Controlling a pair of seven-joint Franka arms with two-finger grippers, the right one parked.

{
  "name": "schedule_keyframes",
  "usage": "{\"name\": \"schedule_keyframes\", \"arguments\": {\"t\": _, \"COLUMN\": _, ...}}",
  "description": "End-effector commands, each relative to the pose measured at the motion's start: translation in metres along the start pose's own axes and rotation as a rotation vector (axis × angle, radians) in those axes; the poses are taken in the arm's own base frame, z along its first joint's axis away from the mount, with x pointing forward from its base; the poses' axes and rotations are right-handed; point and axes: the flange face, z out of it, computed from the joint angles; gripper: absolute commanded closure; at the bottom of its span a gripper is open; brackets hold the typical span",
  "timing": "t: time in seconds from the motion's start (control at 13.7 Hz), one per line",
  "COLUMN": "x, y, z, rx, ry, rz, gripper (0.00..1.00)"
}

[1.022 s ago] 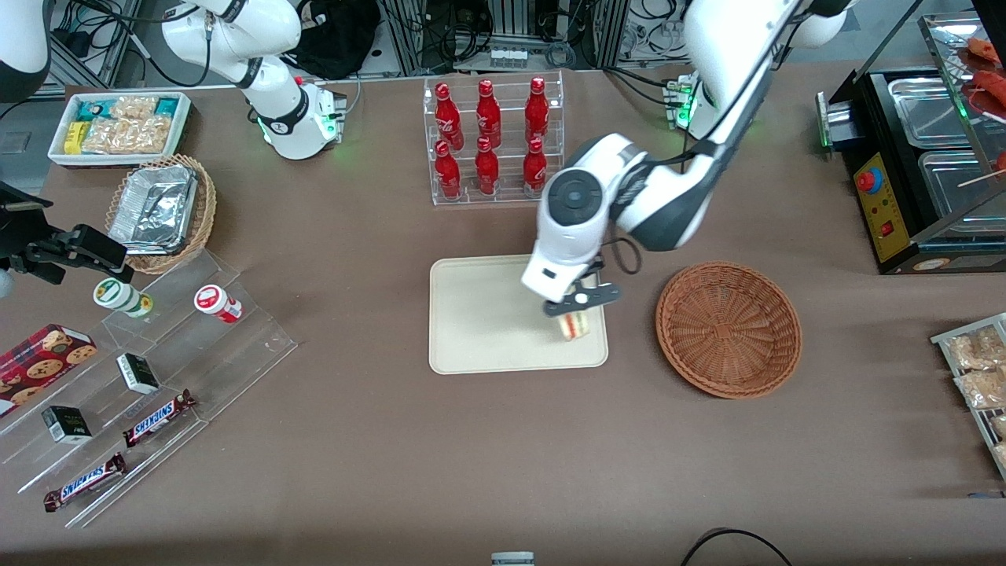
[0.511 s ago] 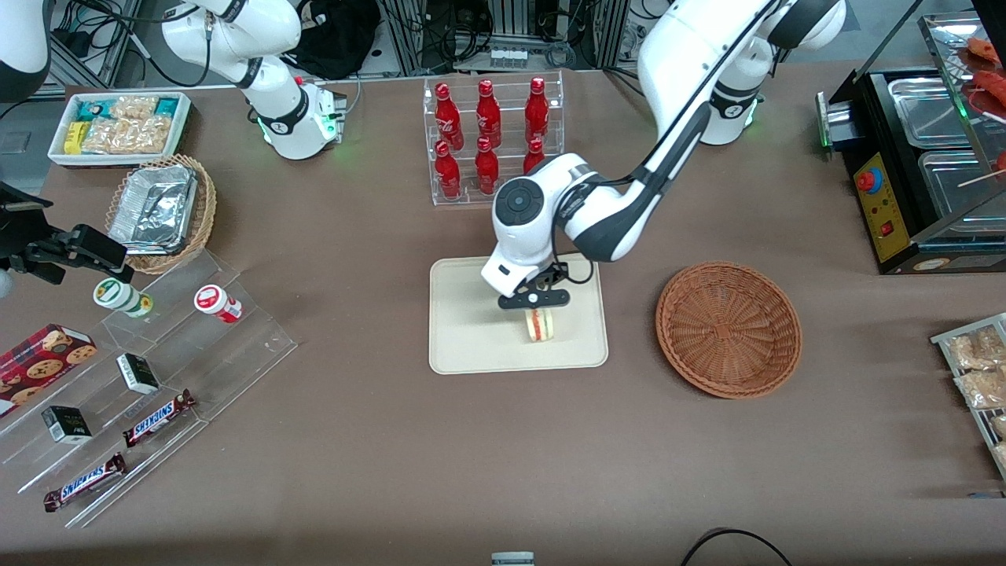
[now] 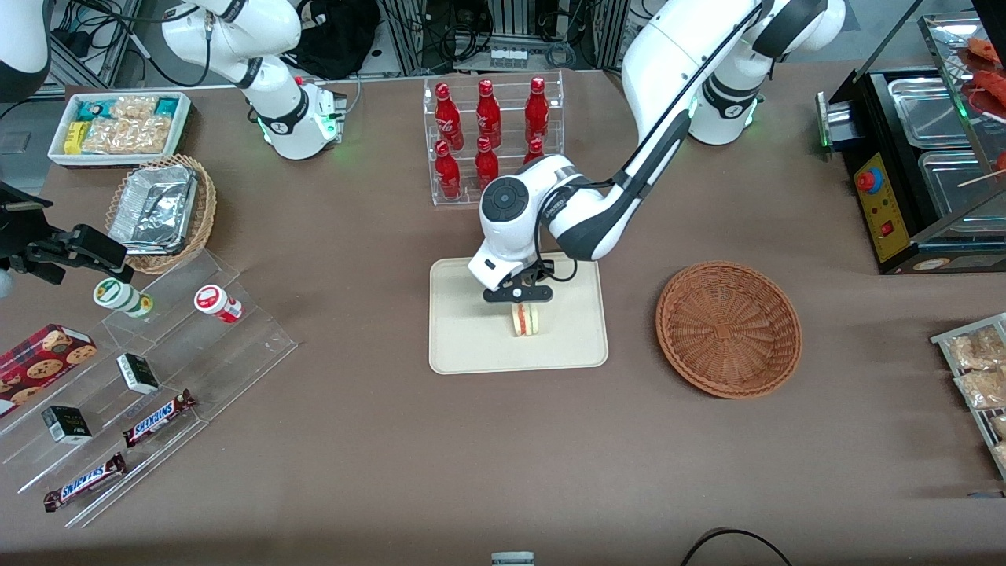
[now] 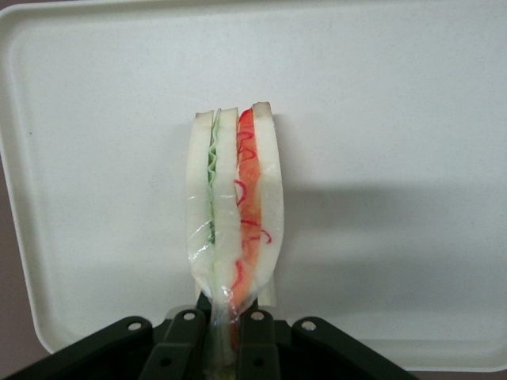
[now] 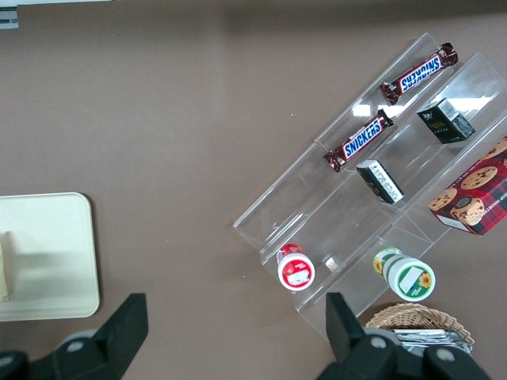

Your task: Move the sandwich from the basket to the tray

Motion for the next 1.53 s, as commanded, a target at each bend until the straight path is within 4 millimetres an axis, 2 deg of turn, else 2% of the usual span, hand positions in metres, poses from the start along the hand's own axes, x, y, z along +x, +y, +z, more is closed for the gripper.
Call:
{"name": "schedule_keyframes", "arguments": {"t": 0.0, "x": 0.004, "y": 0.008, "z": 0.008, "rx": -0.014, "ry": 0.017, "rz": 0.006, "gripper": 0.85}}
{"name": "schedule_keyframes", "arguments": {"t": 0.22, "x": 0.004, "y": 0.013, "z": 0.014, "rx": -0.047, "ry": 0.03, "rz": 0.004, "gripper": 0.83}}
{"name": "schedule_keyframes", "arguments": {"t": 0.29, "x": 0.004, "y": 0.013, "z": 0.017, "rx": -0.044, "ry": 0.026, "rz": 0.005, "gripper": 0.73}}
{"name": "schedule_keyframes", "arguments": {"t": 0.44, "x": 0.002, "y": 0.015, "z": 0.017, "rx": -0.045, "ry": 0.025, "rz": -0.018, "gripper": 0.19}}
{"name": "schedule_keyframes", "arguments": {"t": 0.51, "x": 0.0, "y": 0.017, "z": 0.014, "rx": -0.043, "ry": 0.033, "rz": -0.026, "gripper": 0.0}}
{"name": "schedule_keyframes", "arguments": {"t": 0.66, "x": 0.0, "y": 0.015, "z": 0.0, "rx": -0.039, "ry": 0.043, "rz": -0.032, "gripper": 0.0}}
{"name": "schedule_keyframes", "arguments": {"t": 0.8, "x": 0.0, "y": 0.008, "z": -0.031, "rx": -0.011, "ry": 0.037, "rz": -0.063, "gripper": 0.0}}
{"name": "schedule_keyframes", "arguments": {"t": 1.02, "x": 0.001, "y": -0.014, "z": -0.101, "rx": 0.021, "ry": 0.058, "rz": -0.112, "gripper": 0.0}}
{"name": "schedule_keyframes", "arguments": {"t": 1.09, "x": 0.004, "y": -0.029, "z": -0.128, "rx": 0.022, "ry": 0.062, "rz": -0.141, "gripper": 0.0}}
{"name": "schedule_keyframes", "arguments": {"t": 1.17, "x": 0.016, "y": -0.057, "z": -0.157, "rx": 0.025, "ry": 0.068, "rz": -0.187, "gripper": 0.0}}
{"name": "schedule_keyframes", "arguments": {"t": 1.31, "x": 0.011, "y": -0.089, "z": -0.206, "rx": 0.07, "ry": 0.068, "rz": -0.221, "gripper": 0.0}}
{"name": "schedule_keyframes", "arguments": {"t": 1.46, "x": 0.008, "y": -0.133, "z": -0.254, "rx": 0.104, "ry": 0.071, "rz": -0.283, "gripper": 0.0}}
